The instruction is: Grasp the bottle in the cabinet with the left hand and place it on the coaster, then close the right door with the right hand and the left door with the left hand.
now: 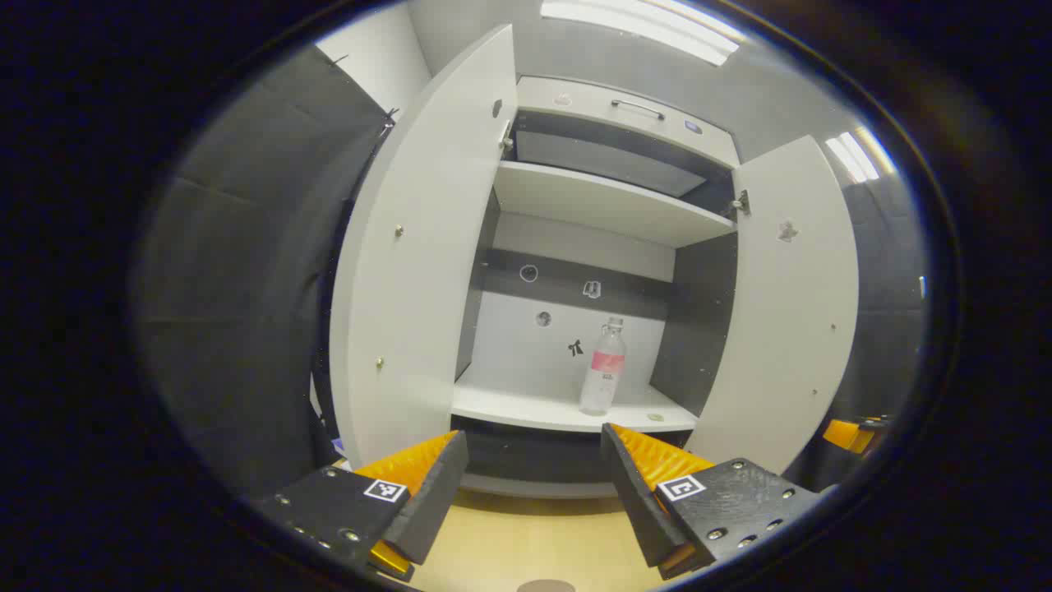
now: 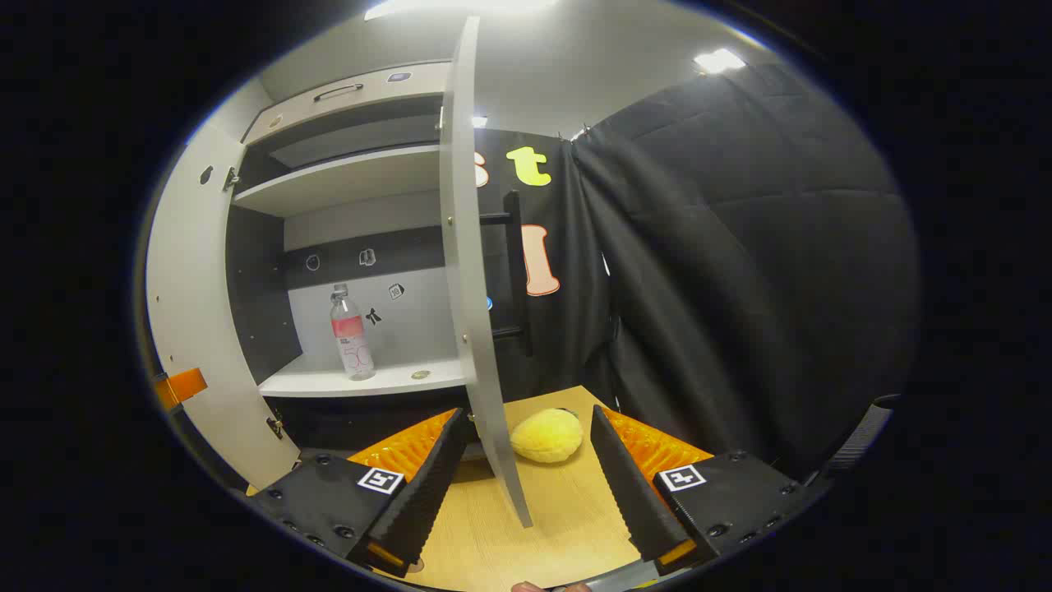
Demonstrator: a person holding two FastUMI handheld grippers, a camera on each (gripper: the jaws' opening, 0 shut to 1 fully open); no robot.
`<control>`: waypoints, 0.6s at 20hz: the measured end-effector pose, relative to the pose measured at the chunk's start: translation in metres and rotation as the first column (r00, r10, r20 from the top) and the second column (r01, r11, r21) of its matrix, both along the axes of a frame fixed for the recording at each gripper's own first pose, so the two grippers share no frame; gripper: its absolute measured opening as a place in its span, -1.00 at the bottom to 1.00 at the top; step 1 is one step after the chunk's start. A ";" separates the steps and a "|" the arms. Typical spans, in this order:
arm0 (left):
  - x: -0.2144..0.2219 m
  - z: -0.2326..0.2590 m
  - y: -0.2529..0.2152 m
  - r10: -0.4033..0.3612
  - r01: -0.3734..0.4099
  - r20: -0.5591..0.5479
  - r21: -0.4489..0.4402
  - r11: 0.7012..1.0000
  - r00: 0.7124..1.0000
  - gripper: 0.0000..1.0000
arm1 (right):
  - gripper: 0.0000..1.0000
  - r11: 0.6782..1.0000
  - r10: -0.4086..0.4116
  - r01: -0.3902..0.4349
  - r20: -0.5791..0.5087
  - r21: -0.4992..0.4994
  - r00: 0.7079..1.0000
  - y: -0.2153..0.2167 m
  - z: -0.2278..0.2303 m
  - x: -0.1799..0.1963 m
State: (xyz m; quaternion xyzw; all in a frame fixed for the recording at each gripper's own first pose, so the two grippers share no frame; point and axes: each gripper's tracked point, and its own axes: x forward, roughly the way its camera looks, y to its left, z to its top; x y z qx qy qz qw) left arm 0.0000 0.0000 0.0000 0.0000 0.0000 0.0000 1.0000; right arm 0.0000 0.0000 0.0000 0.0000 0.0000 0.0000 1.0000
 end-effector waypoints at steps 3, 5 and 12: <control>0.008 0.001 -0.009 0.010 -0.011 0.008 0.032 0.999 1.000 1.00 | 0.84 1.000 -0.001 0.001 -0.011 0.008 1.000 -0.008 -0.002 0.012; 0.011 -0.004 -0.019 0.003 -0.003 0.007 0.048 0.999 1.000 0.77 | 0.94 1.000 0.005 -0.005 -0.014 0.003 1.000 -0.013 -0.002 0.015; 0.023 -0.013 -0.026 0.015 -0.015 -0.003 0.088 0.996 1.000 1.00 | 0.94 1.000 0.031 -0.031 -0.014 -0.002 0.999 -0.017 0.000 0.027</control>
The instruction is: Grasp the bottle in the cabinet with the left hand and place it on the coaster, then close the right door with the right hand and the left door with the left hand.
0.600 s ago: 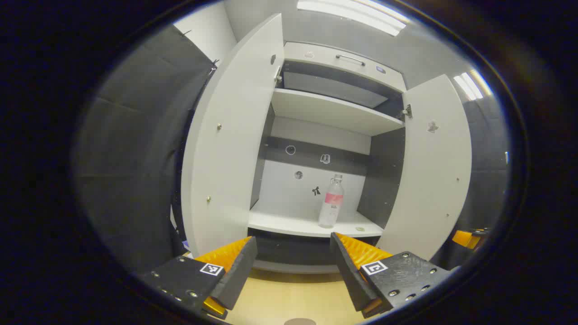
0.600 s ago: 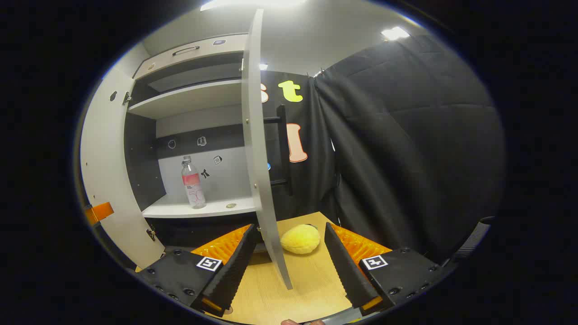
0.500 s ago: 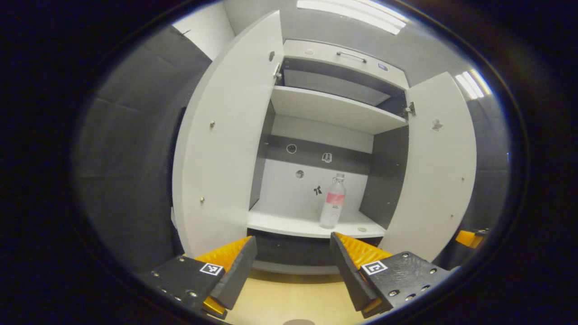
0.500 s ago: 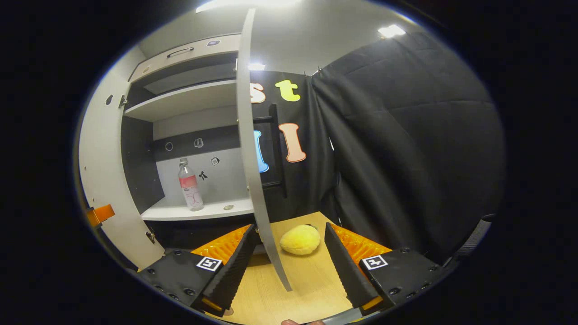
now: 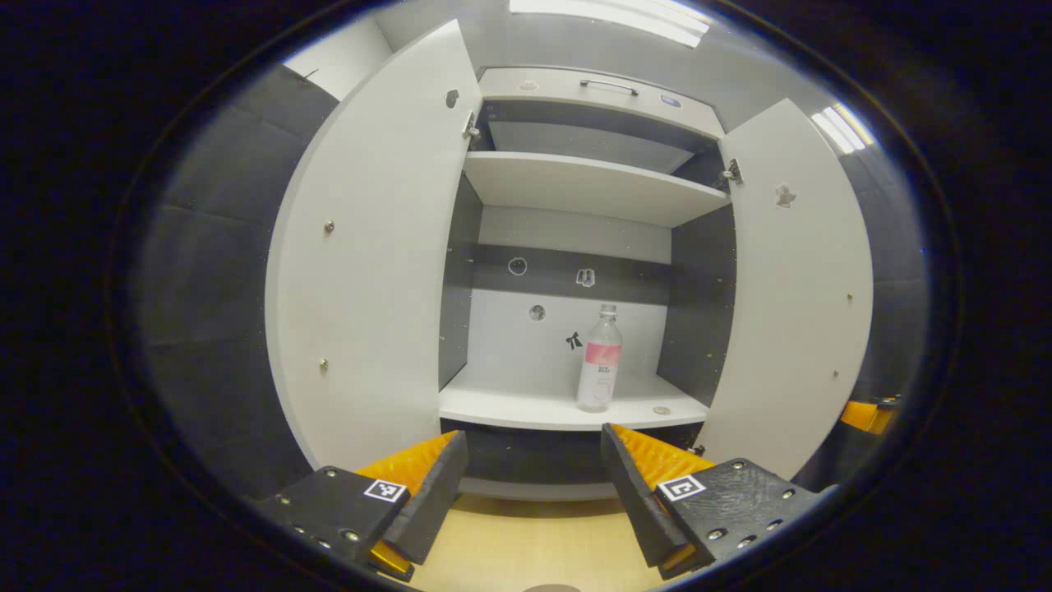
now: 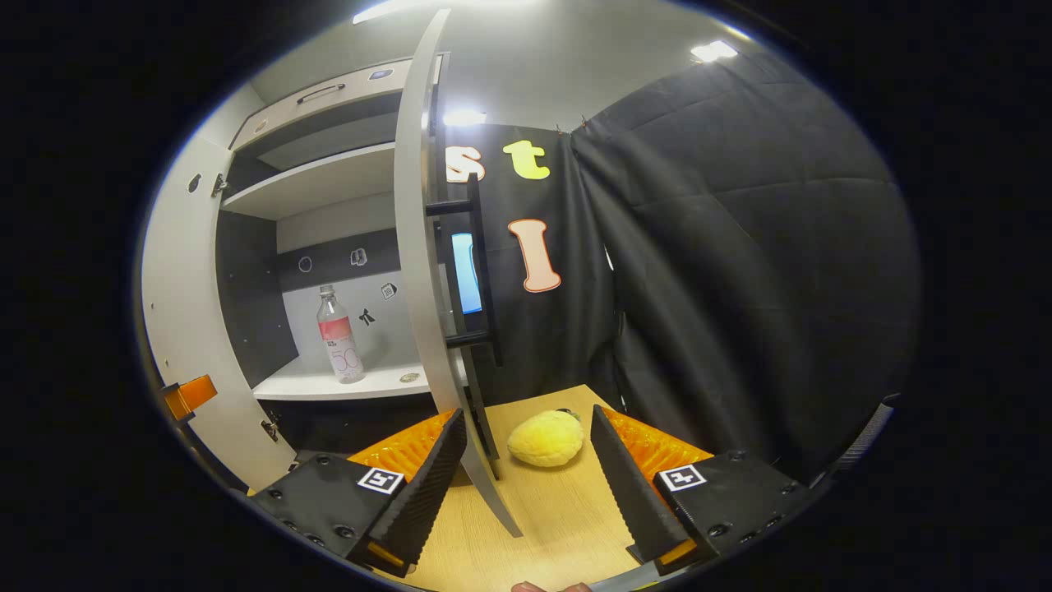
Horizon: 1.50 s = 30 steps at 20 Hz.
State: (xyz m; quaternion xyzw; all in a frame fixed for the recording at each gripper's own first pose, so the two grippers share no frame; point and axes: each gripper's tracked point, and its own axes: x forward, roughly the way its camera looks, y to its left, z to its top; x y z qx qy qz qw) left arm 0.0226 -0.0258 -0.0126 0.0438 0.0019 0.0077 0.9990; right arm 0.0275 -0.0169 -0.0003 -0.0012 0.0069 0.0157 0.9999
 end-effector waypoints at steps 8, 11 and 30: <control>0.024 -0.001 0.002 0.030 -0.031 0.021 0.046 0.998 0.999 0.77 | 0.84 0.999 -0.039 0.038 0.011 0.020 0.999 -0.028 0.006 0.009; 0.038 0.003 -0.011 0.011 -0.013 0.038 0.068 0.998 0.999 0.94 | 0.94 0.998 -0.056 0.056 0.016 0.034 0.998 -0.040 0.009 0.012; 0.226 0.002 -0.109 -0.135 0.131 0.022 0.129 0.983 0.991 0.89 | 0.93 0.975 -0.207 0.199 0.080 0.097 0.975 -0.140 0.027 0.078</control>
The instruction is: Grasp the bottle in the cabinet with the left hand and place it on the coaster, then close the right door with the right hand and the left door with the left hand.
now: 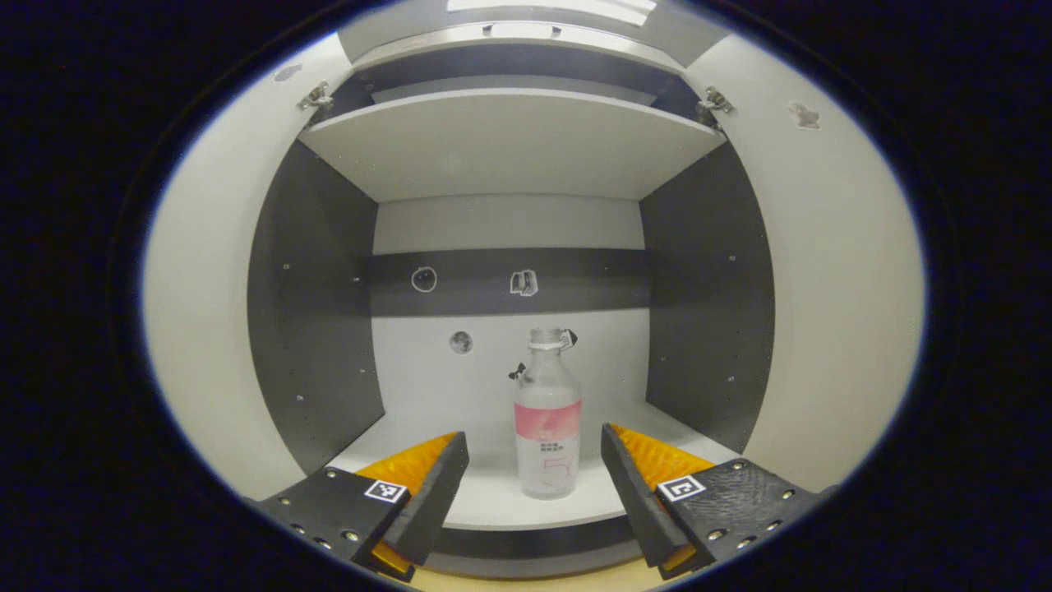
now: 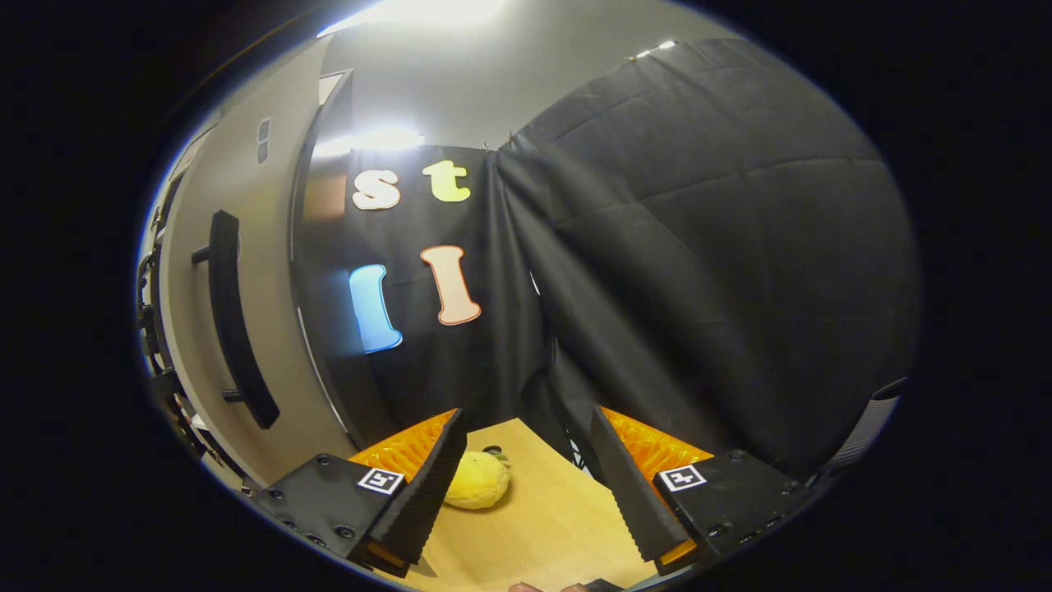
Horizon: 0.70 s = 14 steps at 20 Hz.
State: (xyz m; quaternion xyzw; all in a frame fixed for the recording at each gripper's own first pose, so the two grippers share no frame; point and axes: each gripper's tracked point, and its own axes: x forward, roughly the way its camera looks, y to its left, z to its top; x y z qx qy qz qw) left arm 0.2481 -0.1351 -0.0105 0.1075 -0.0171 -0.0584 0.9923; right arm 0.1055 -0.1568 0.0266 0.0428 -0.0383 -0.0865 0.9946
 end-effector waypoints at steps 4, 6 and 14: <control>0.035 -0.007 -0.012 -0.019 0.018 -0.019 -0.032 0.999 1.000 0.89 | 0.93 1.000 -0.008 0.008 -0.004 -0.004 1.000 -0.010 0.001 0.019; 0.052 -0.007 -0.016 -0.028 0.027 -0.023 -0.055 0.998 0.999 1.00 | 0.93 1.000 -0.008 0.008 -0.004 -0.006 1.000 -0.014 0.001 0.026; 0.088 -0.003 -0.016 0.002 -0.003 -0.021 -0.037 0.999 1.000 0.63 | 0.93 0.999 -0.034 0.033 -0.021 -0.017 0.999 -0.037 -0.009 0.041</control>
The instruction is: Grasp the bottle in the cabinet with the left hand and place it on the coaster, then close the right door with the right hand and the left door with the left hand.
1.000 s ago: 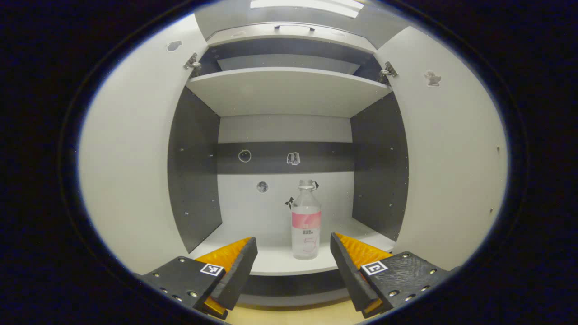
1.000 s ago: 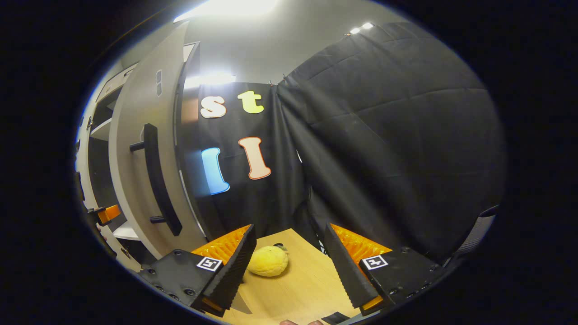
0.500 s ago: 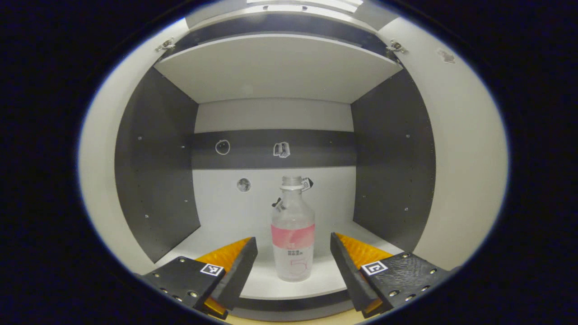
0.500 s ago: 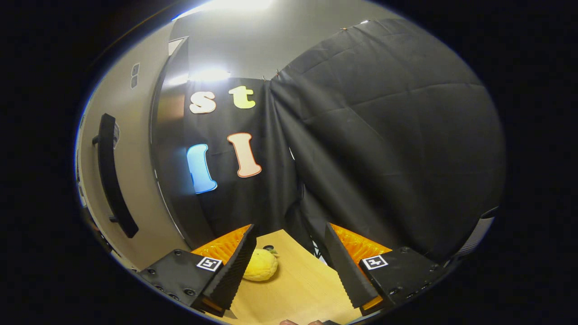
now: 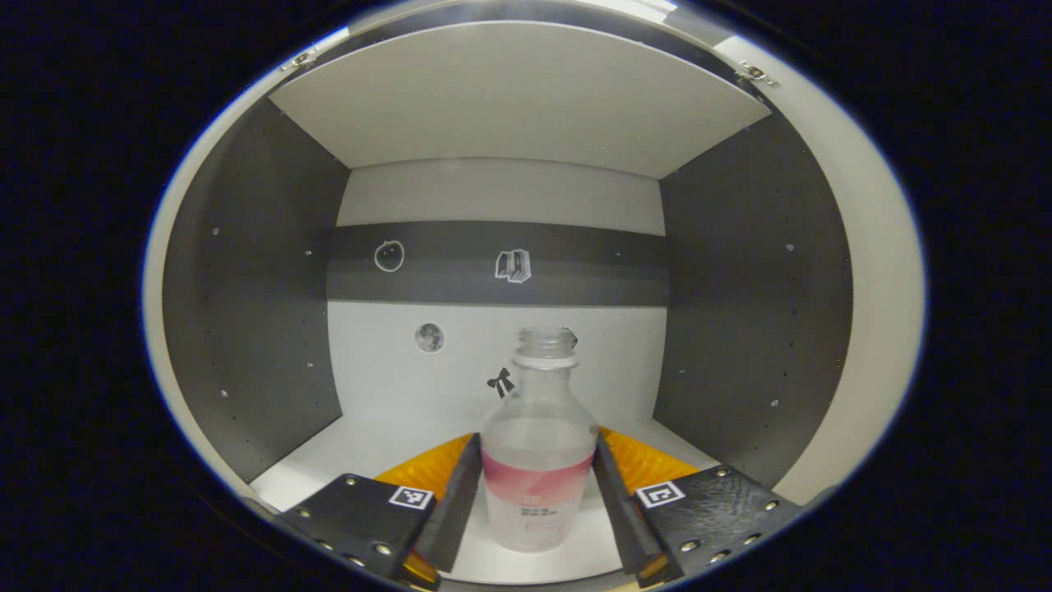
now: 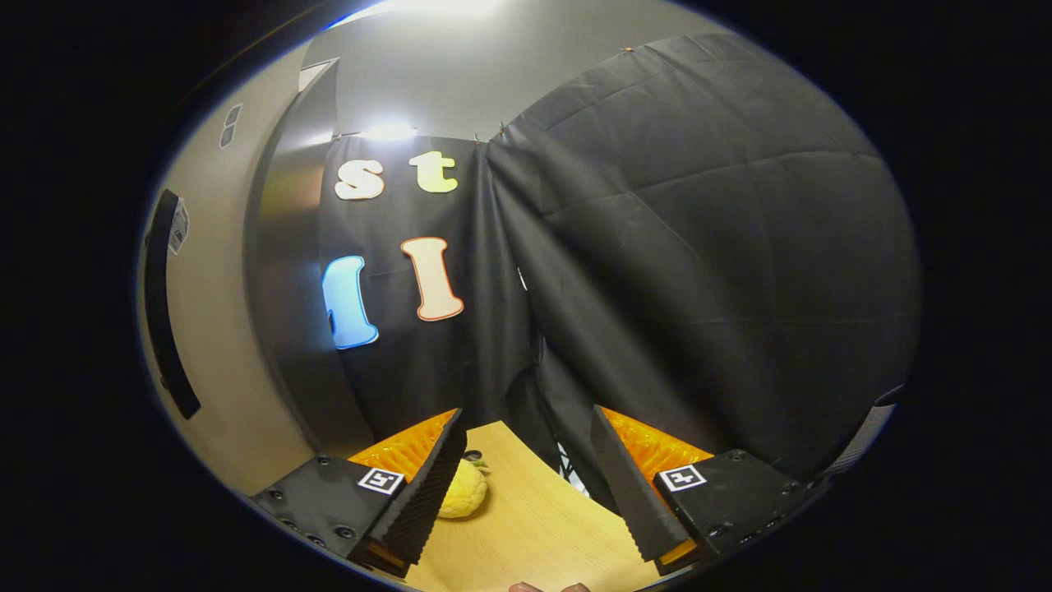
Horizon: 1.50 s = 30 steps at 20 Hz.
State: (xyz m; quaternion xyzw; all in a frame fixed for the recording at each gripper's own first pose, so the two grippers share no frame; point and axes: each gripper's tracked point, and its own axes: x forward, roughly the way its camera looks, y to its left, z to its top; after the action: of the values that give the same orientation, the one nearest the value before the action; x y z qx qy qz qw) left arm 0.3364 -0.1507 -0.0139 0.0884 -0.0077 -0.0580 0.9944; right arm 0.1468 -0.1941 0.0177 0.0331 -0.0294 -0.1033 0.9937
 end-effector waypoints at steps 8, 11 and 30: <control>-0.023 0.014 -0.015 -0.026 0.025 0.011 0.058 0.998 1.000 0.39 | 0.93 0.999 0.025 -0.025 -0.009 -0.030 1.000 -0.004 0.002 0.012; -0.044 0.029 -0.024 -0.062 0.061 0.022 0.053 0.997 0.998 0.55 | 0.92 0.998 0.046 -0.046 0.006 -0.037 0.999 0.003 0.007 0.010; -0.242 0.032 0.043 -0.050 0.052 0.036 -0.040 0.998 0.998 0.39 | 0.94 0.993 0.088 -0.090 -0.016 -0.082 0.996 0.019 0.006 -0.064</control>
State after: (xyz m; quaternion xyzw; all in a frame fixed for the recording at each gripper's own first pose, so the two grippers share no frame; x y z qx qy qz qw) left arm 0.0946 -0.1076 0.0179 0.0686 -0.0287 -0.0817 0.9939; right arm 0.0824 -0.1755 0.0236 -0.0077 -0.0259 -0.0578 0.9980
